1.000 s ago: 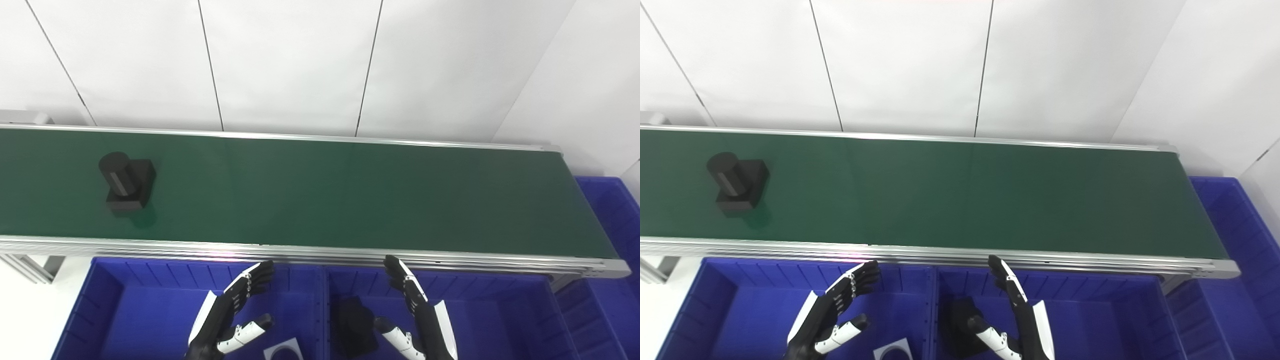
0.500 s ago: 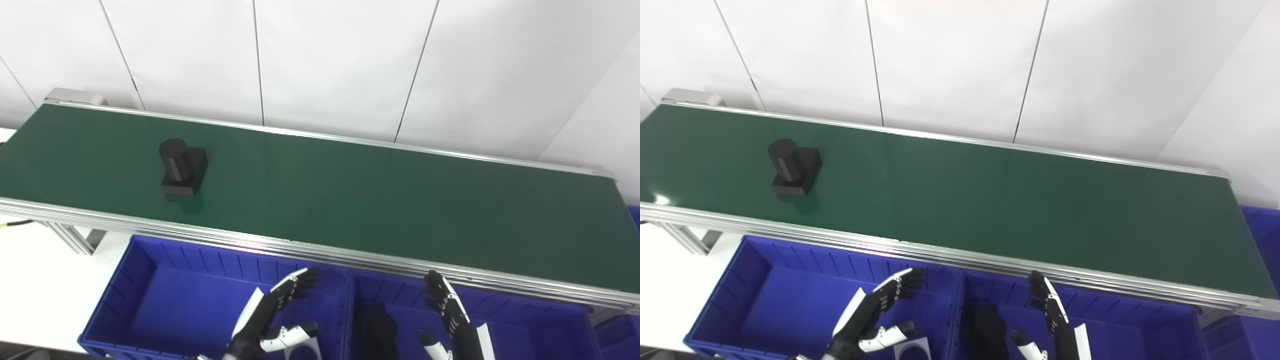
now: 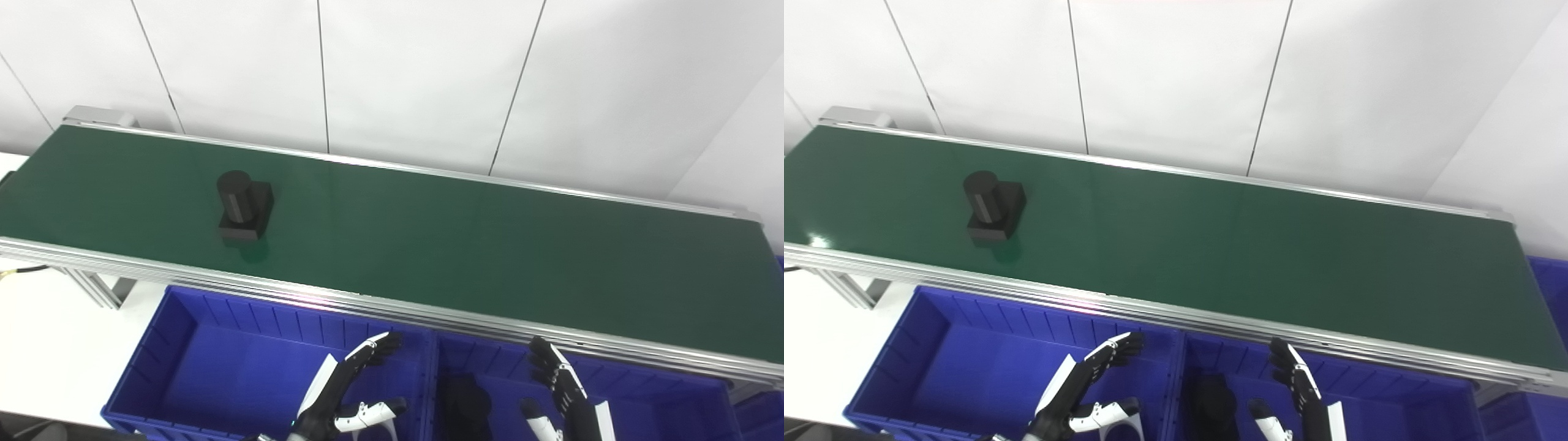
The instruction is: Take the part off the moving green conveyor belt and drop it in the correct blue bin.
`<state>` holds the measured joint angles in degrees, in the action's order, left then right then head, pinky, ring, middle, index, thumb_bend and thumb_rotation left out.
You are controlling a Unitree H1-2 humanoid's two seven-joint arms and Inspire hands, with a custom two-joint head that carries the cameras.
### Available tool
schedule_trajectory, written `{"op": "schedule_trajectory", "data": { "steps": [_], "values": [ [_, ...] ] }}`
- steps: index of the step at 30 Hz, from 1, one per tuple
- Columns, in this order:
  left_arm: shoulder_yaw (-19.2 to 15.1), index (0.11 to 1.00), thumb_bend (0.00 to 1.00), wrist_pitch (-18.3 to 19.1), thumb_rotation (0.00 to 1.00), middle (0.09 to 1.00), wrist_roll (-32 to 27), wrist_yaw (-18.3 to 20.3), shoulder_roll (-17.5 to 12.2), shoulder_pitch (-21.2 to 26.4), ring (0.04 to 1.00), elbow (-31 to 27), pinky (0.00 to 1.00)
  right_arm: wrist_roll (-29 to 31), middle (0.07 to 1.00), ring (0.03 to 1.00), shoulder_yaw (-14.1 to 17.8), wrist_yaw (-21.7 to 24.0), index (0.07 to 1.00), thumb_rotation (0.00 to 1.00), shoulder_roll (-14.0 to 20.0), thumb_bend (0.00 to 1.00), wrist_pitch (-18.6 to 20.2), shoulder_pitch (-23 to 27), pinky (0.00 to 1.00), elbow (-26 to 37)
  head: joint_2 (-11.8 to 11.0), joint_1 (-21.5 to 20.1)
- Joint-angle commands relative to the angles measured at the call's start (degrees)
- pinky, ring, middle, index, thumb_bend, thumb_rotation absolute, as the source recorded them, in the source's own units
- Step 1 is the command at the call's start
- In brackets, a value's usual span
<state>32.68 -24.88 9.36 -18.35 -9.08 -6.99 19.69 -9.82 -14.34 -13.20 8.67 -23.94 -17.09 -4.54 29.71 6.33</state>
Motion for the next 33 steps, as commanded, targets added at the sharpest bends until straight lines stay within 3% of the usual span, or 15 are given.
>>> {"op": "schedule_trajectory", "data": {
  "steps": [1,6,11,15,19,24,33],
  "values": [
    [1.07,0.828,0.80,-2.04,0.66,0.828,0.19,-3.07,-0.28,1.55,0.822,-0.79,0.79,-0.92,0.847,0.817,-0.08,-2.48,0.853,0.81,0.12,0.68,-2.97,0.95,0.77,0.84,0.07,0.04],
    [4.07,0.823,0.76,-2.04,0.63,0.824,0.97,-8.29,-1.37,2.91,0.811,-0.43,0.77,-0.88,0.837,0.813,-0.79,-3.97,0.852,0.84,0.21,0.71,-2.98,2.10,0.76,2.12,-1.40,0.14],
    [8.12,0.806,0.74,-2.04,0.61,0.811,2.25,-15.54,-2.29,4.69,0.792,0.97,0.74,0.98,0.814,0.795,-0.31,-2.31,0.849,0.79,-0.19,0.80,-2.98,4.52,0.80,6.69,-1.94,-0.24],
    [10.76,0.793,0.75,-2.04,0.59,0.802,1.47,-19.85,-2.54,5.89,0.783,1.88,0.73,-3.04,0.805,0.795,1.31,-1.97,0.840,0.84,-1.17,0.85,-2.56,7.59,0.77,9.89,-2.30,-0.58],
    [12.78,0.791,0.76,-2.04,0.59,0.801,1.02,-21.98,-2.80,6.76,0.784,2.26,0.73,-4.43,0.819,0.802,2.84,0.74,0.855,0.87,-1.82,0.88,-0.07,10.51,0.77,13.71,-2.09,-1.19],
    [14.92,0.784,0.76,-2.04,0.60,0.793,1.14,-24.55,-3.13,7.64,0.777,2.74,0.72,-6.39,0.830,0.816,3.98,4.74,0.866,0.83,-2.09,0.81,4.00,15.45,0.76,16.76,-1.98,-1.94],
    [17.65,0.785,0.77,-2.04,0.62,0.793,0.88,-26.27,-3.80,8.86,0.782,3.56,0.73,-10.20,0.848,0.834,4.36,11.35,0.886,0.80,-2.09,0.79,13.73,22.79,0.76,16.35,-1.48,-4.63]
  ]
}}
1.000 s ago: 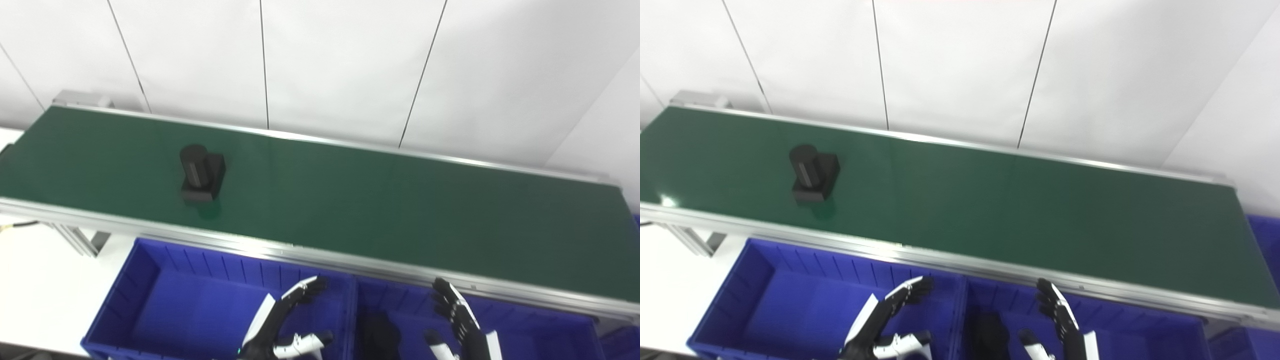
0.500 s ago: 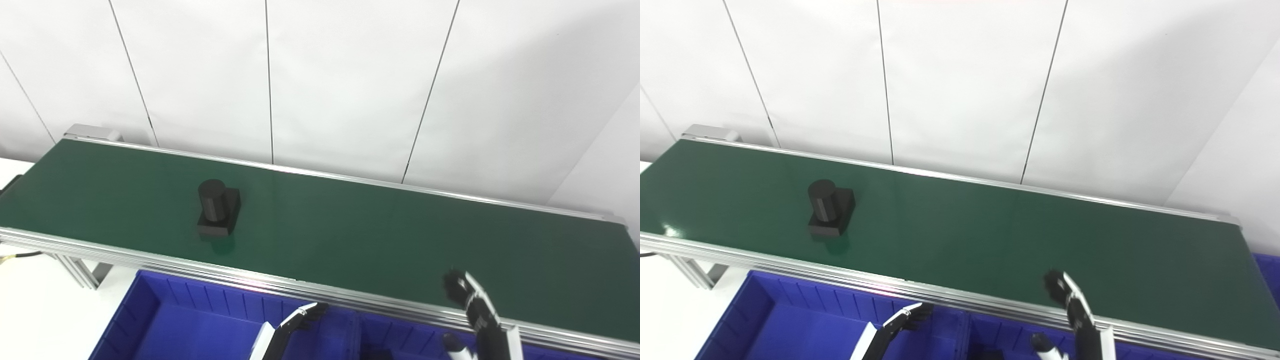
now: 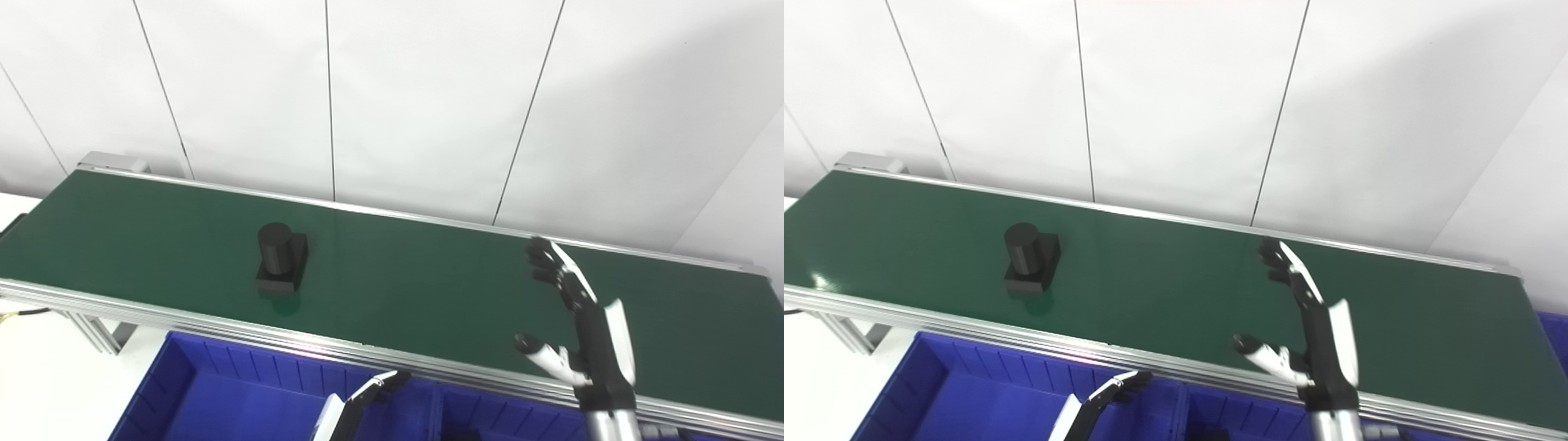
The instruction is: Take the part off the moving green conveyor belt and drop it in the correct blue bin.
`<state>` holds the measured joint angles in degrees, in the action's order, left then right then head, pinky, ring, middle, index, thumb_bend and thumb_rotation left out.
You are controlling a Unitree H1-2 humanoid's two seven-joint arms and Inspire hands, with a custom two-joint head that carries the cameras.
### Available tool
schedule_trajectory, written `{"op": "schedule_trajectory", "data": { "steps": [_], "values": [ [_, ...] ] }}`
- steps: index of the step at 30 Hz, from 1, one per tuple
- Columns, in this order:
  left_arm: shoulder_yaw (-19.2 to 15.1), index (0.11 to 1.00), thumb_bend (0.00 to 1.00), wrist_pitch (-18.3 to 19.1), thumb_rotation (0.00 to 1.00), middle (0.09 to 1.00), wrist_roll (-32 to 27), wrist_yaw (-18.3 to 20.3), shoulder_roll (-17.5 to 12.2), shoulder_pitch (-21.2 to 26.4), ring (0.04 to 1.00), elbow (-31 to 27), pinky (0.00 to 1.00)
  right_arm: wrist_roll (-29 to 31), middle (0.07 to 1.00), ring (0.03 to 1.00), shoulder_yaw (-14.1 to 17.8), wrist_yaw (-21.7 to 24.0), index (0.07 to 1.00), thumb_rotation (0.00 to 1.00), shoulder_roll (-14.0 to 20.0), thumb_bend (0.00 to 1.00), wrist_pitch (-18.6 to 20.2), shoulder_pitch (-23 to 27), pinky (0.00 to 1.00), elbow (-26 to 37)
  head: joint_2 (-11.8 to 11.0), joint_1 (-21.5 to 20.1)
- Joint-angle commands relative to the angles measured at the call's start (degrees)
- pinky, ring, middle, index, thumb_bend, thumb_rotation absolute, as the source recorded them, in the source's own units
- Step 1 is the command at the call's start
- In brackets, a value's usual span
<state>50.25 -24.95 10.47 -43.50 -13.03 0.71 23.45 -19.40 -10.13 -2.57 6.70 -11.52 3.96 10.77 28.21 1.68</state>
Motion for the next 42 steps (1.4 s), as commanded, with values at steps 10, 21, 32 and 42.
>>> {"op": "schedule_trajectory", "data": {
  "steps": [10,21,32,42],
  "values": [
    [1.74,0.765,0.76,-1.97,0.64,0.778,-0.17,-2.35,-0.64,1.80,0.772,-0.16,0.72,-5.50,0.887,0.839,-2.47,4.95,0.902,0.73,-2.13,0.80,10.08,10.46,0.75,-4.58,0.65,-2.73],
    [3.34,0.750,0.72,-1.97,0.67,0.767,0.67,-4.48,-3.02,1.26,0.755,-2.15,0.69,-10.32,0.893,0.847,-5.49,3.78,0.915,0.74,-5.44,0.82,11.76,19.31,0.76,-15.82,0.69,-8.02],
    [7.12,0.765,0.69,-1.97,0.71,0.783,0.26,-4.57,-6.18,2.90,0.775,-2.99,0.70,-12.76,0.919,0.869,-7.13,1.80,0.929,0.73,-9.06,0.86,13.75,26.24,0.77,-27.35,1.06,-14.97],
    [6.31,0.764,0.62,-1.97,0.73,0.788,0.21,-4.39,-6.30,2.82,0.778,-2.87,0.71,-12.54,0.902,0.856,-7.78,-0.78,0.926,0.69,-10.77,0.89,12.46,31.77,0.77,-38.71,1.53,-16.71]
  ]
}}
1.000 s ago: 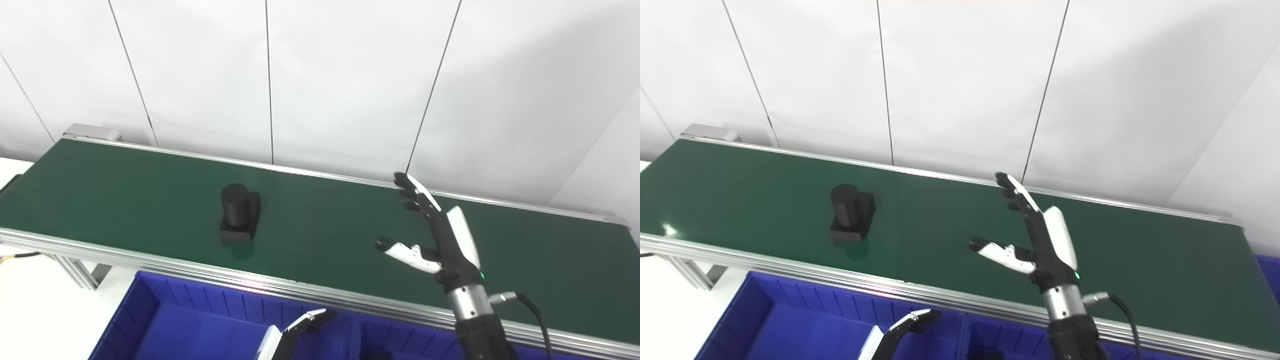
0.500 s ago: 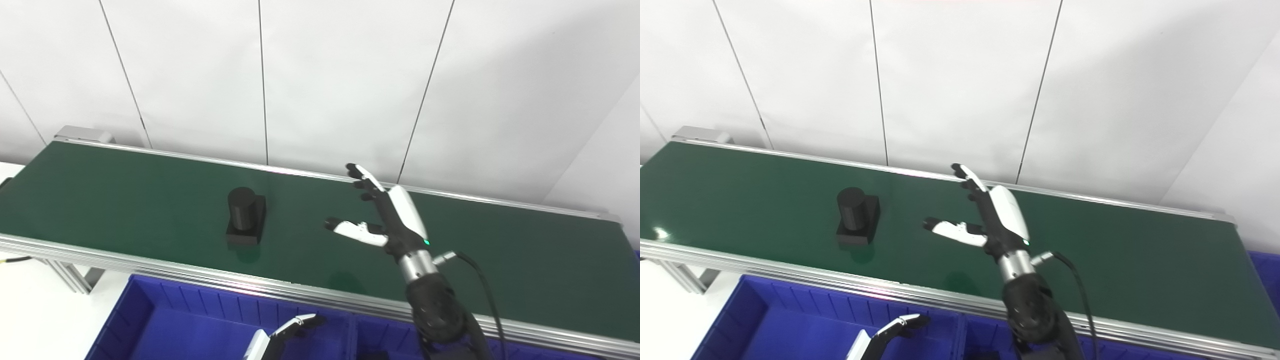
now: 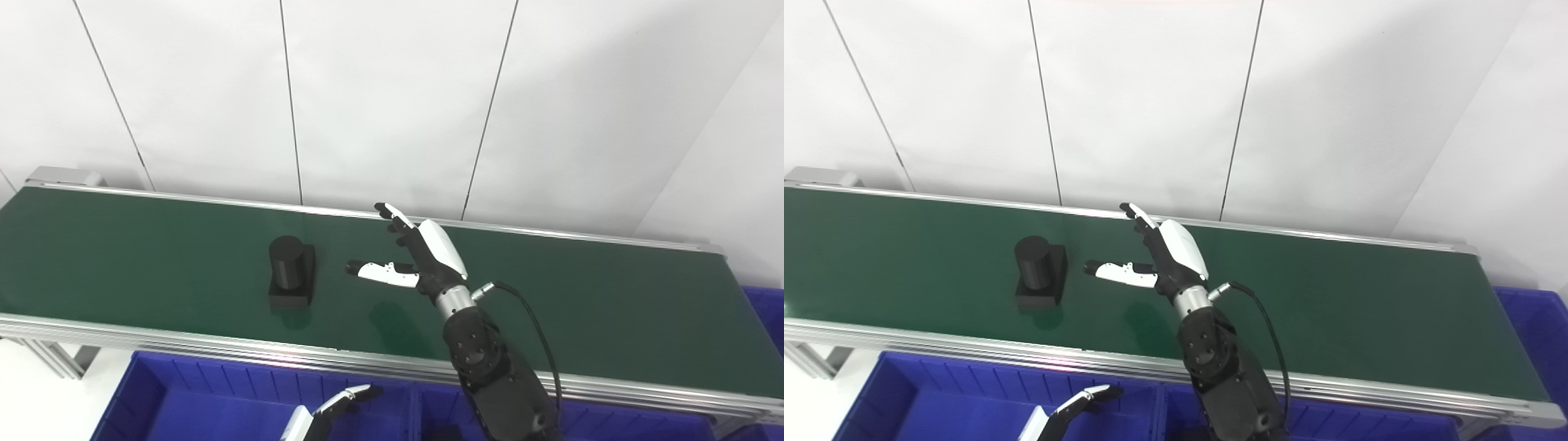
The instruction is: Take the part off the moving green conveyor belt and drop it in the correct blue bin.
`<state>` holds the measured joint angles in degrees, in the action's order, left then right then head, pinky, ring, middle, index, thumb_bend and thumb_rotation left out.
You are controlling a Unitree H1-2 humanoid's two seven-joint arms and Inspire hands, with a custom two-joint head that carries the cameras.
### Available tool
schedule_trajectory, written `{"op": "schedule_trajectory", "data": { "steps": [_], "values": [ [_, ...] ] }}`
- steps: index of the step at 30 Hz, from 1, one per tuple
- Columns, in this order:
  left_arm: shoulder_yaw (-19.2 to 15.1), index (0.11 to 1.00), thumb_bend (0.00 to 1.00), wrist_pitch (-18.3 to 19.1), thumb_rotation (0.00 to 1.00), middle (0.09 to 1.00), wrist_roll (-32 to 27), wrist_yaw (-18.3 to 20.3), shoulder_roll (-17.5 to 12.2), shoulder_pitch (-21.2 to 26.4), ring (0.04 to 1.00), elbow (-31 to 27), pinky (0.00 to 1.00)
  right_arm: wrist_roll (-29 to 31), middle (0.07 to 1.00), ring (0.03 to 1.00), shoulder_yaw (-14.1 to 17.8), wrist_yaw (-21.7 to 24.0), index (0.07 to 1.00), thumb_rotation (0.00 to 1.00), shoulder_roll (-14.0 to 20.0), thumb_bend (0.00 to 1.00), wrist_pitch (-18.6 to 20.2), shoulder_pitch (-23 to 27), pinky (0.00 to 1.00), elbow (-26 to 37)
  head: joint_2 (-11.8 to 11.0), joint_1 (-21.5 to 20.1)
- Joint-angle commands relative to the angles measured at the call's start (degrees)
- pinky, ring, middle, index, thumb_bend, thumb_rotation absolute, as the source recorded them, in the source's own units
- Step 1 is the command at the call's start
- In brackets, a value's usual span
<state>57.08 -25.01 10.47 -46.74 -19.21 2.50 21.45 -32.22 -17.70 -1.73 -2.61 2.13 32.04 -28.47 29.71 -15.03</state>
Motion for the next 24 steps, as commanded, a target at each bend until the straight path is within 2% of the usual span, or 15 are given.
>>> {"op": "schedule_trajectory", "data": {
  "steps": [1,4,8,11,12,16,24],
  "values": [
    [-0.41,0.762,0.61,-1.92,0.73,0.787,0.56,-1.58,-0.16,1.04,0.778,-0.92,0.71,0.23,0.906,0.860,-0.36,-1.72,0.929,0.69,-1.61,0.90,-0.93,4.25,0.78,-0.48,0.08,0.06],
    [-0.64,0.774,0.56,-1.92,0.75,0.801,-0.01,-0.47,-0.49,0.72,0.792,-1.62,0.72,0.16,0.908,0.862,-0.72,-2.35,0.932,0.68,-1.92,0.91,-0.87,5.57,0.78,-3.11,0.22,0.25],
    [-2.87,0.765,0.53,-1.92,0.78,0.796,-1.82,1.50,0.38,-0.82,0.787,-2.65,0.73,0.38,0.907,0.853,-1.36,-2.80,0.932,0.68,-2.24,0.92,-1.47,7.36,0.76,-6.87,0.43,0.48],
    [-4.76,0.769,0.54,-1.92,0.84,0.799,-3.04,3.68,1.14,-2.16,0.789,-3.56,0.73,0.83,0.910,0.854,-1.71,-2.88,0.935,0.67,-2.57,0.93,-1.76,8.54,0.76,-9.49,0.51,0.66],
    [-5.50,0.768,0.58,-1.92,0.86,0.798,-3.56,4.59,1.41,-2.63,0.789,-3.84,0.73,1.02,0.911,0.857,-1.75,-2.97,0.935,0.66,-2.66,0.94,-1.98,8.80,0.77,-10.09,0.51,0.66],
    [-9.52,0.758,0.65,-1.92,0.91,0.795,-6.10,9.99,2.90,-5.15,0.788,-5.29,0.74,1.15,0.918,0.871,-2.63,-3.30,0.944,0.65,-2.98,0.95,-2.84,9.98,0.78,-12.37,0.68,0.88],
    [-15.86,0.732,0.73,-1.92,0.92,0.774,-7.01,19.03,5.04,-9.00,0.762,-6.81,0.70,1.19,0.938,0.890,-4.47,-4.21,0.965,0.62,-4.29,0.98,-2.65,12.10,0.81,-16.52,1.26,1.46]
  ]
}}
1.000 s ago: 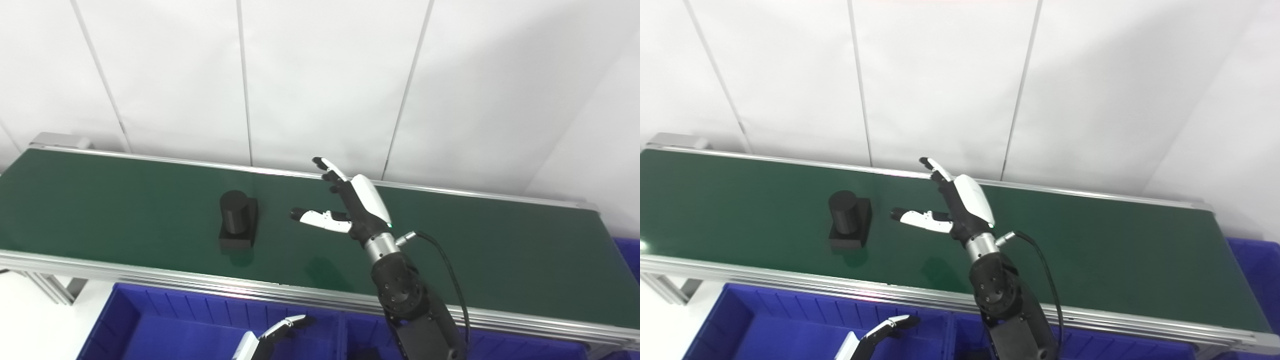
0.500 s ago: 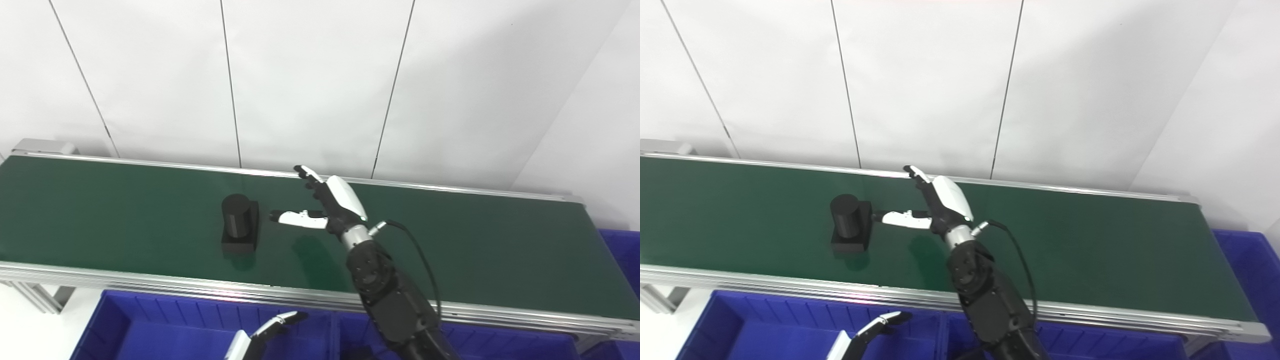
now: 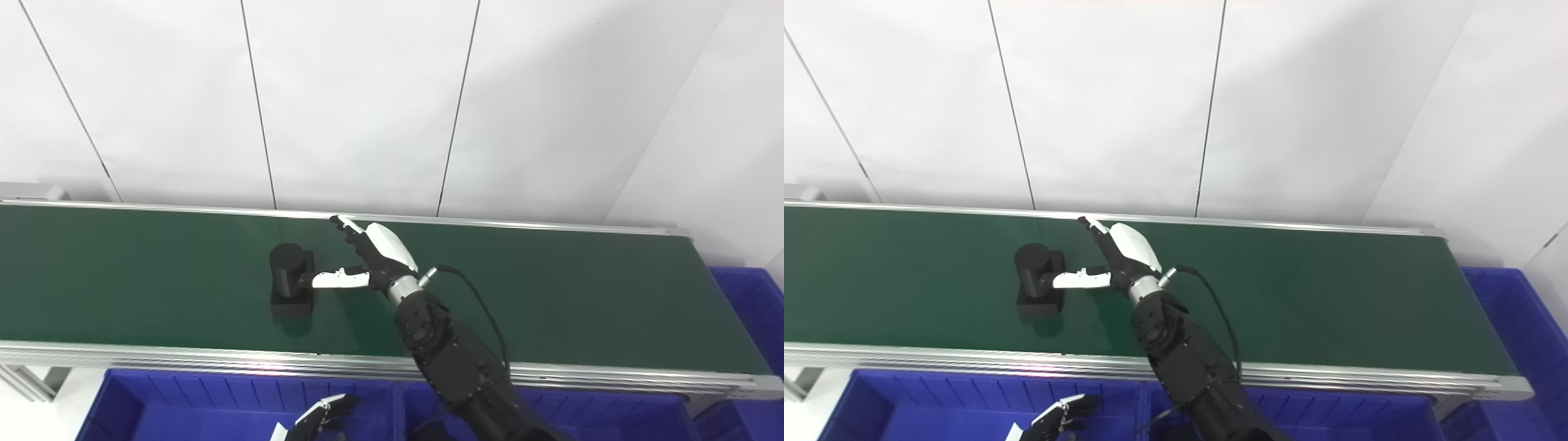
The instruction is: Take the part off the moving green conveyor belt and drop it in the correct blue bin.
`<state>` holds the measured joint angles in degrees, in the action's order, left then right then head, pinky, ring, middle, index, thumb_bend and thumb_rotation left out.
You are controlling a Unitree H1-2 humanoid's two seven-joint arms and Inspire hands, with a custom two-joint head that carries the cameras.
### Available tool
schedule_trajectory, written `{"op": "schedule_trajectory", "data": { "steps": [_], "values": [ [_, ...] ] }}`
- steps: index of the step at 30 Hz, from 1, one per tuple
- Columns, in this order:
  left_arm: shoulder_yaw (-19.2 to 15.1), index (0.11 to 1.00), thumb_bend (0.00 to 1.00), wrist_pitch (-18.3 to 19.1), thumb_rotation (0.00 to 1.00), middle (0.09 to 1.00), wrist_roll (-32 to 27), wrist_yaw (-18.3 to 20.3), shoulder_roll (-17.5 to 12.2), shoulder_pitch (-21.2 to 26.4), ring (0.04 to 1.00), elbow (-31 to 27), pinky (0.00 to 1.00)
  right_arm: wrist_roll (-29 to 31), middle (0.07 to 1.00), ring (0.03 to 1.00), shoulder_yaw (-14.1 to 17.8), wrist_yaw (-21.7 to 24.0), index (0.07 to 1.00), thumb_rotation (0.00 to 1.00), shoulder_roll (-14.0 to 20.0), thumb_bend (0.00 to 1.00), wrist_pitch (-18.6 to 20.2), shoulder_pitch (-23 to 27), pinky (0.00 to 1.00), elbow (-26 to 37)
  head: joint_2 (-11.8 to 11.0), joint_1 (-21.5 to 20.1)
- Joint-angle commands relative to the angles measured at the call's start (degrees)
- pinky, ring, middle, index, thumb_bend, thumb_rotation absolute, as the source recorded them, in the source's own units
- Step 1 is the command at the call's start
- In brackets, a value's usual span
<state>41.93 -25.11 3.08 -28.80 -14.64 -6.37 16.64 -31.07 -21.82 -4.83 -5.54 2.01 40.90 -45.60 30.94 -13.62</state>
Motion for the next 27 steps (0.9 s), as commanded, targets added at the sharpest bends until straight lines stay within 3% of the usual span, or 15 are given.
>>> {"op": "schedule_trajectory", "data": {
  "steps": [1,5,12,16,21,24,26,27],
  "values": [
    [-1.14,0.732,0.74,-1.82,0.92,0.771,0.54,1.76,0.62,-0.29,0.760,-1.98,0.69,0.12,0.941,0.894,-0.52,-1.18,0.969,0.62,-1.63,0.98,-2.56,3.56,0.82,-0.15,0.05,0.07],
    [-0.97,0.738,0.72,-1.82,0.93,0.771,2.46,1.70,0.41,-0.14,0.759,-1.86,0.69,0.23,0.942,0.896,-1.31,-1.61,0.972,0.59,-2.50,0.98,-3.04,4.30,0.82,-2.41,0.36,0.33],
    [1.80,0.745,0.68,-1.82,0.93,0.767,5.39,-2.38,-0.58,1.09,0.753,-1.09,0.67,0.20,0.953,0.918,-2.64,-2.36,0.977,0.58,-3.73,0.99,-4.13,5.30,0.88,-6.34,0.74,0.86],
    [3.05,0.750,0.64,-1.82,0.90,0.769,5.58,-3.76,-1.03,1.49,0.756,-1.26,0.67,0.17,0.953,0.921,-3.11,-3.01,0.975,0.53,-4.46,0.99,-4.72,5.92,0.88,-8.90,1.10,1.06],
    [4.16,0.751,0.60,-1.82,0.88,0.768,5.99,-5.40,-1.26,1.82,0.755,-1.27,0.67,0.27,0.930,0.883,-3.31,-6.62,0.945,0.40,-5.52,0.97,-6.85,6.85,0.82,-14.17,1.30,1.01],
    [4.68,0.752,0.60,-1.82,0.87,0.775,5.89,-5.68,-1.50,1.89,0.760,-1.51,0.68,0.90,0.907,0.849,-2.75,-9.73,0.913,0.30,-6.05,0.89,-8.90,7.24,0.76,-17.32,1.60,1.18],
    [4.95,0.752,0.59,-1.82,0.87,0.778,5.74,-5.92,-1.48,1.96,0.764,-1.58,0.69,1.12,0.863,0.805,-2.23,-13.13,0.859,0.18,-6.44,0.80,-10.05,7.31,0.72,-19.17,1.75,1.29],
    [5.00,0.751,0.59,-1.82,0.87,0.778,5.59,-5.95,-1.43,1.96,0.765,-1.61,0.69,1.16,0.729,0.706,-2.06,-14.74,0.808,0.12,-6.60,0.71,-10.41,7.32,0.62,-19.82,1.78,1.29]
  ]
}}
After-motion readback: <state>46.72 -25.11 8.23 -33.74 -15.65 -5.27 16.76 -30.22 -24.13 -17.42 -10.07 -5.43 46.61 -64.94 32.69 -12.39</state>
